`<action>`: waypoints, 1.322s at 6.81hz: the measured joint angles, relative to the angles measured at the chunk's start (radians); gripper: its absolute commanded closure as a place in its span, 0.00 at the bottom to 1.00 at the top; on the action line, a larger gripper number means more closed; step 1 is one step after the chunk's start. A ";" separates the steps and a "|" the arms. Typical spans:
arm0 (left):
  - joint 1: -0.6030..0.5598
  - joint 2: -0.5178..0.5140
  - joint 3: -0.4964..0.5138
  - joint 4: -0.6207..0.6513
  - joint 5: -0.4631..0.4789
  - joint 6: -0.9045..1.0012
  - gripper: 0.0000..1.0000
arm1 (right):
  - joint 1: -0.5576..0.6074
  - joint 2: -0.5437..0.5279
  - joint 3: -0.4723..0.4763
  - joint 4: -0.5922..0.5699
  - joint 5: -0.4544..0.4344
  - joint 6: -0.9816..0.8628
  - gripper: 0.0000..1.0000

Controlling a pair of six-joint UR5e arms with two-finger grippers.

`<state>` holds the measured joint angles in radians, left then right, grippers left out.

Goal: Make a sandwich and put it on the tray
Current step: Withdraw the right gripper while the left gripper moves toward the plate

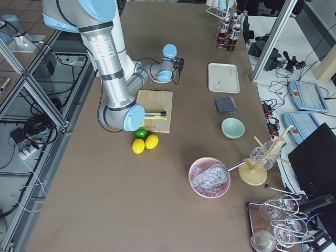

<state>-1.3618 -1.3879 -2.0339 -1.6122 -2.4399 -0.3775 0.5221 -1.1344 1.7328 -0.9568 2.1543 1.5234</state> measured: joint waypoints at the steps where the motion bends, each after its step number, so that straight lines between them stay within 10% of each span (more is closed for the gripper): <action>1: 0.082 -0.013 -0.023 -0.091 0.000 -0.129 0.02 | 0.053 -0.003 0.012 -0.033 0.044 -0.010 0.00; 4: 0.410 -0.150 -0.030 -0.303 0.084 -0.613 0.03 | 0.216 -0.029 0.041 -0.176 0.156 -0.185 0.00; 9: 0.865 -0.475 0.060 -0.316 0.390 -0.967 0.07 | 0.545 -0.347 0.099 -0.366 0.244 -0.866 0.00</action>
<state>-0.4968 -1.8627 -1.9737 -1.9287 -2.0499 -1.3450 1.0674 -1.4810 1.8321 -1.3226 2.3985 0.6576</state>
